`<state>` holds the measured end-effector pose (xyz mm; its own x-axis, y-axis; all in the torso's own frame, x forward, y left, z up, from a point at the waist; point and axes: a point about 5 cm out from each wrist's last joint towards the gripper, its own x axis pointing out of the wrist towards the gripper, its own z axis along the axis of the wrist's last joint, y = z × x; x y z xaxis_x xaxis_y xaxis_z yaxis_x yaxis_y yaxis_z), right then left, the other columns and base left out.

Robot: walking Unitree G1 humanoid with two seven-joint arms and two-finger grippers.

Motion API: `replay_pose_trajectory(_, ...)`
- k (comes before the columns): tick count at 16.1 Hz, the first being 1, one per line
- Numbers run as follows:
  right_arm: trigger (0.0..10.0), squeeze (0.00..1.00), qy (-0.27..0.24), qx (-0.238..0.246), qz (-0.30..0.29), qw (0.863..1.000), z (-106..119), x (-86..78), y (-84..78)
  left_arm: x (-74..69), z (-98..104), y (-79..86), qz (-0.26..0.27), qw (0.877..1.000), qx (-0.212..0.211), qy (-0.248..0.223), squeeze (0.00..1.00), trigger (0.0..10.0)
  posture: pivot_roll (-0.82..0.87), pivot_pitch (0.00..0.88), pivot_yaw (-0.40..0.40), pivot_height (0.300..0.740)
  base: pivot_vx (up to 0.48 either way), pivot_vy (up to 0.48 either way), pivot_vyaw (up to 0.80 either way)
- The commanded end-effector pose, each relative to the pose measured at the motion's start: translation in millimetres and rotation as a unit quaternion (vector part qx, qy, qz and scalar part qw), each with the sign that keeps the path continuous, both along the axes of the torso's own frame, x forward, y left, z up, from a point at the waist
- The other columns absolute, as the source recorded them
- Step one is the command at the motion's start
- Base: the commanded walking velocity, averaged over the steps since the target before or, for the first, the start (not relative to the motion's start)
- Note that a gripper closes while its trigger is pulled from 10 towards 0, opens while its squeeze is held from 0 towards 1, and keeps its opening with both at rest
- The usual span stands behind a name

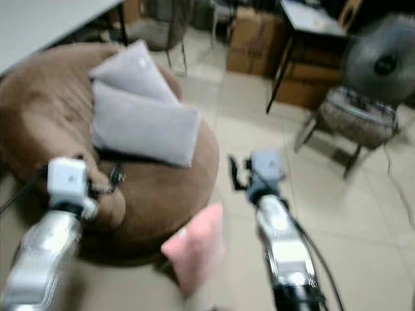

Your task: Move the pillow to the sofa from floor

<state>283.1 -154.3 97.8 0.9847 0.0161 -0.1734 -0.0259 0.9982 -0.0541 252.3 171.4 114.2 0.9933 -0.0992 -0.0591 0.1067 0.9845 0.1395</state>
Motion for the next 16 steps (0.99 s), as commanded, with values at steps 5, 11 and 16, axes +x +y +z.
replay_pose_trajectory(5, 10.0, 0.00, -0.008, 0.006, 0.004, 1.000, 5.3, 2.2, 2.4, 0.8, 4.6, 3.2, 0.000, 1.000, 0.006, -0.008, 0.00, 10.0, 0.05, 0.000, -0.073, 0.740, 0.321, 0.000, -0.41)
replay_pose_trajectory(11, 10.0, 0.00, -0.010, 0.007, 0.004, 1.000, 6.7, 3.1, 3.0, 1.5, 4.7, 3.1, -0.003, 1.000, 0.006, -0.008, 0.00, 10.0, 0.05, 0.000, -0.074, 0.740, 0.321, 0.000, 0.00)
replay_pose_trajectory(16, 10.0, 0.00, -0.007, 0.018, 0.017, 1.000, 5.5, 3.2, 5.6, -1.0, 2.6, 4.8, -0.002, 1.000, 0.011, -0.006, 0.00, 10.0, 0.05, 0.000, -0.078, 0.730, 0.058, 0.000, 0.00)
